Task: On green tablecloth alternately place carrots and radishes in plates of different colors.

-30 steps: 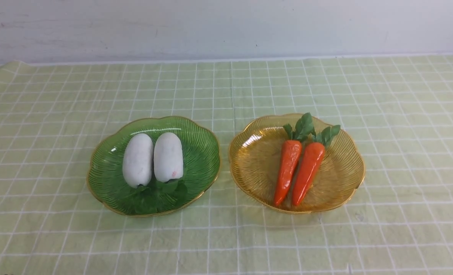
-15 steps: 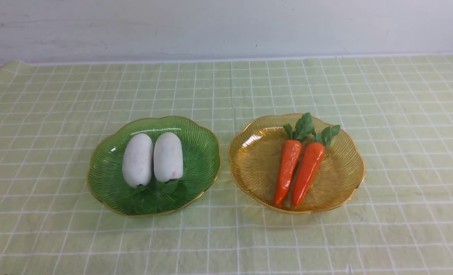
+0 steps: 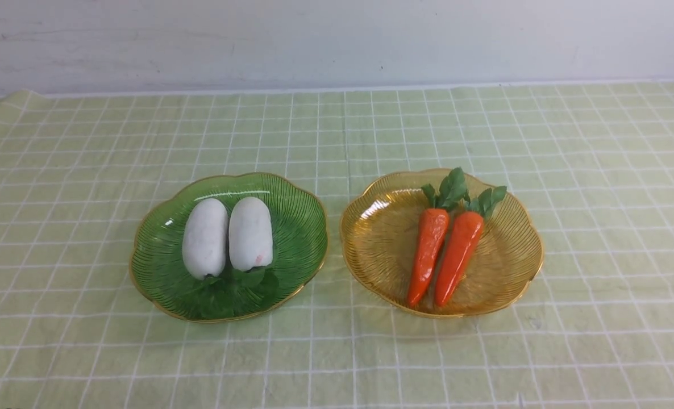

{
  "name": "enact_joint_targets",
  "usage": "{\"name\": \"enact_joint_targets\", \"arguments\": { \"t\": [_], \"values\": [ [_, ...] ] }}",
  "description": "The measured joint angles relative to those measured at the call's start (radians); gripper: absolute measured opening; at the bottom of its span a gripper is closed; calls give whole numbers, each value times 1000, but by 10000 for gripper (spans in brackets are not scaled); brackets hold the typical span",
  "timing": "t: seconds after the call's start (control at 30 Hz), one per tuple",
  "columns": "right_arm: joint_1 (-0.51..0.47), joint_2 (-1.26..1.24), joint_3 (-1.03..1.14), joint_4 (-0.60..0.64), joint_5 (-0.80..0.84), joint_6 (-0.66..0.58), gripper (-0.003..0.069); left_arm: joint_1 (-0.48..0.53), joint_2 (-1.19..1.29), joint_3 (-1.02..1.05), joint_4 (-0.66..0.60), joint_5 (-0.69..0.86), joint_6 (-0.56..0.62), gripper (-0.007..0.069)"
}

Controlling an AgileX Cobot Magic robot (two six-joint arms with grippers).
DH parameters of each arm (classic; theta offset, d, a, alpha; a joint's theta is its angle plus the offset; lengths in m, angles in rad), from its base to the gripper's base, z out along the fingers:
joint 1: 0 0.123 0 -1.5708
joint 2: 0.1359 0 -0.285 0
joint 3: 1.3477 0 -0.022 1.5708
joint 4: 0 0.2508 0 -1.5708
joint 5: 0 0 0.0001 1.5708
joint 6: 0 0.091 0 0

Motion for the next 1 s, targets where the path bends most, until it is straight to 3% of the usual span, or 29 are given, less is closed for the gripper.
{"name": "enact_joint_targets", "arguments": {
  "t": [0.27,1.0],
  "values": [
    [-22,1,69,-2,-8,134,-14,0,0,0,-1,1,0,-8],
    [-22,1,70,-4,-10,148,-14,0,0,0,-2,1,0,-8]
  ]
}}
